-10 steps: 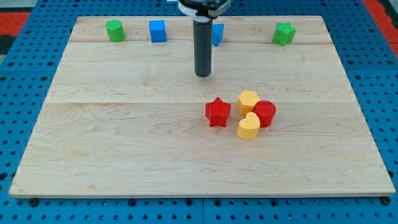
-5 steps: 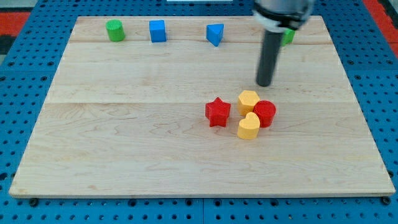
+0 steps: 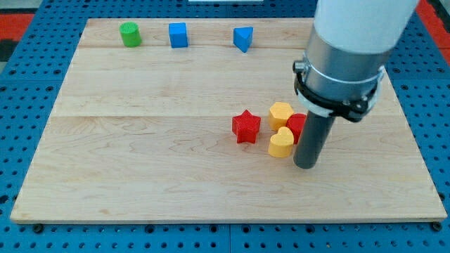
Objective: Place the yellow heart parallel to red star
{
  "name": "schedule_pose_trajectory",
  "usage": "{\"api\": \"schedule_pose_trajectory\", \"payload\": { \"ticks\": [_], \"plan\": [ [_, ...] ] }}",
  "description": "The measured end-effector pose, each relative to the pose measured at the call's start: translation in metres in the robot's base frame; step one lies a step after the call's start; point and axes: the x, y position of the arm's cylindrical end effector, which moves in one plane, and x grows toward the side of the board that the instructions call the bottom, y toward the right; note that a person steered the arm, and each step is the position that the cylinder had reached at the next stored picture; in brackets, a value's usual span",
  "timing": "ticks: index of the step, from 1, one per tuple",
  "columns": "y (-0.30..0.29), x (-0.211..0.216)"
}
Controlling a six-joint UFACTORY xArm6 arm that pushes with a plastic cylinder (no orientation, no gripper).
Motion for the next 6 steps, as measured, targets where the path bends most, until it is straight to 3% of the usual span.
{"api": "schedule_pose_trajectory", "payload": {
  "ticks": [1,4,6],
  "plan": [
    [0.014,-0.021],
    [-0.13,-0.023],
    [-0.171,-0.02]
  ]
}}
